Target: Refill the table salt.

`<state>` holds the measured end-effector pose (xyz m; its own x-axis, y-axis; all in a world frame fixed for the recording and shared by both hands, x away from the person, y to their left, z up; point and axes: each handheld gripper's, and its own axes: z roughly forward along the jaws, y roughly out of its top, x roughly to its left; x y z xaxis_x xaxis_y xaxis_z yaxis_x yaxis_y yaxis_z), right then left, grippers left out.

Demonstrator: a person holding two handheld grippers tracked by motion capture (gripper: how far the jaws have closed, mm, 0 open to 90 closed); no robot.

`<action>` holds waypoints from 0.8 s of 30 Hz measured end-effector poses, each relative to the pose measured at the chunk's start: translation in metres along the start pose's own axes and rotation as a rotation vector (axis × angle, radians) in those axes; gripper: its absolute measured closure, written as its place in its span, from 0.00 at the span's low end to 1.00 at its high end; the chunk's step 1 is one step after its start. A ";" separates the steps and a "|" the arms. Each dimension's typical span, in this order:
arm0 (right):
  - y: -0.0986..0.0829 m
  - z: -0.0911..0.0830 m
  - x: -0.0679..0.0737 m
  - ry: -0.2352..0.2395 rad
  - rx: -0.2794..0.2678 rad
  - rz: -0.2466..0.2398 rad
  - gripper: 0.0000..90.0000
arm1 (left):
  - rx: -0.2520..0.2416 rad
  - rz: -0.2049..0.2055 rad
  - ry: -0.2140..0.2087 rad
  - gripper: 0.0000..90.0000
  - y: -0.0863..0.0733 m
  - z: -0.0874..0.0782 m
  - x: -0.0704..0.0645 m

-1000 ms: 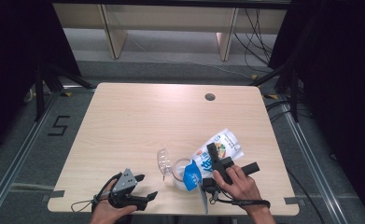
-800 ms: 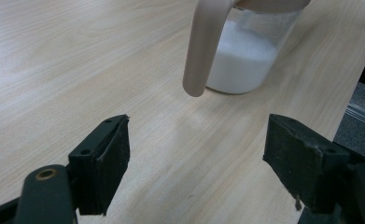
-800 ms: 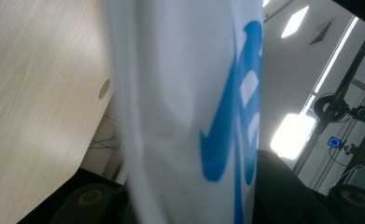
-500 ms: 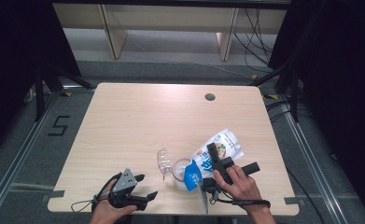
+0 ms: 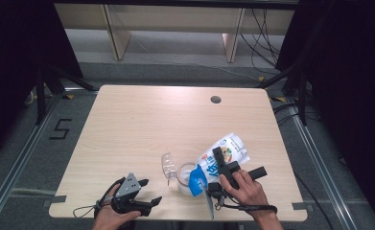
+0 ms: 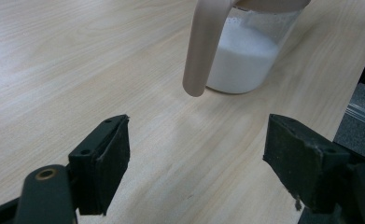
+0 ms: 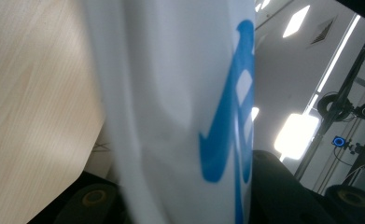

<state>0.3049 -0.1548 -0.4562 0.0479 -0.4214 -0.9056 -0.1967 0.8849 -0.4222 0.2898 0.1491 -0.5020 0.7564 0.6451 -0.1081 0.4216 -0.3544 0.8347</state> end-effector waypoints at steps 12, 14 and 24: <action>-0.001 0.000 -0.001 0.005 -0.007 0.012 0.91 | 0.005 0.006 0.000 0.24 0.000 0.000 0.000; -0.001 0.000 0.000 -0.003 -0.007 0.022 0.91 | -0.001 0.001 -0.001 0.24 0.000 0.000 0.000; -0.001 0.000 0.000 -0.006 -0.006 0.023 0.92 | -0.001 0.000 -0.001 0.24 0.000 0.000 0.000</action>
<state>0.3047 -0.1558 -0.4553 0.0493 -0.3996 -0.9154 -0.2033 0.8933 -0.4009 0.2897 0.1490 -0.5020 0.7568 0.6446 -0.1086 0.4212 -0.3539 0.8351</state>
